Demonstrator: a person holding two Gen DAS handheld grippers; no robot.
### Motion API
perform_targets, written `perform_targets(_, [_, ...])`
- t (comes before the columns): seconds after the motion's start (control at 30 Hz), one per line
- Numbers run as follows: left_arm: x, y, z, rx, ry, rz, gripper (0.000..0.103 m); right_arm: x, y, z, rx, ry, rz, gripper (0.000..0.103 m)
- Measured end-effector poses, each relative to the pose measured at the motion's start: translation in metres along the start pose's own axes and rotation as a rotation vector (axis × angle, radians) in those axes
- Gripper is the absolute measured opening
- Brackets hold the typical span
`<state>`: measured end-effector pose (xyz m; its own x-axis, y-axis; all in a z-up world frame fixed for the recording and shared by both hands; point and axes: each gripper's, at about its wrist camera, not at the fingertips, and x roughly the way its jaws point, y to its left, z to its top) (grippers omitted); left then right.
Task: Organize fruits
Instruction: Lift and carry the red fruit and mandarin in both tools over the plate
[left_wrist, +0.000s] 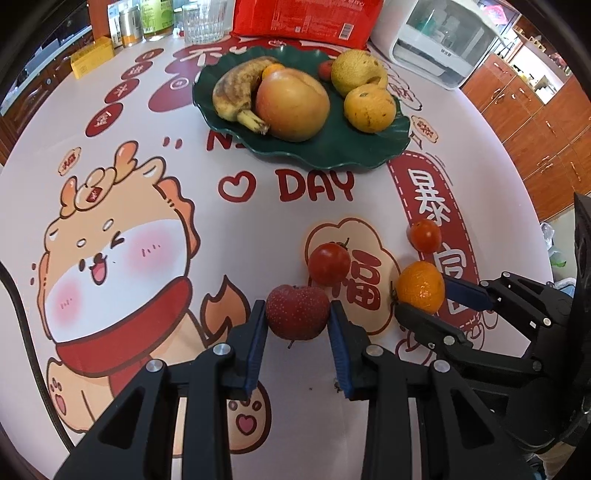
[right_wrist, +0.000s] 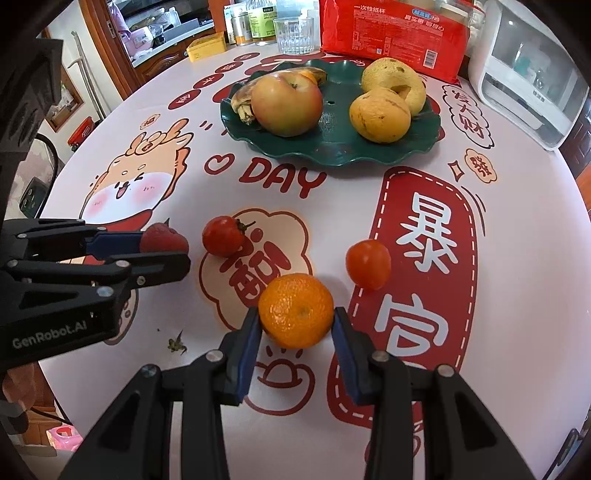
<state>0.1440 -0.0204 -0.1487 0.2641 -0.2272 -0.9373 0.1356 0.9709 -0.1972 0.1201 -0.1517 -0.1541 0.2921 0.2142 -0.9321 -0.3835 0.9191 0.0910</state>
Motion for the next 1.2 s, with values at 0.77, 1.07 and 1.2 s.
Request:
perform_targets(0.77, [-0.12,0.011,0.032,0.081,-0.242,-0.011,0.031,-0.111,0.012,0.041,0.051,-0.24,-0.022,0.038])
perform_targets(1.07, [-0.177,0.008,0.091,0.114,-0.369,-0.005,0.031,-0.181,-0.003,0.11,0.034,-0.392,-0.075,0.038])
perform_targets(1.2, [-0.196,0.006,0.124,0.126,-0.421,0.017,0.031,-0.202,-0.012,0.146,0.034,-0.445,-0.103,0.038])
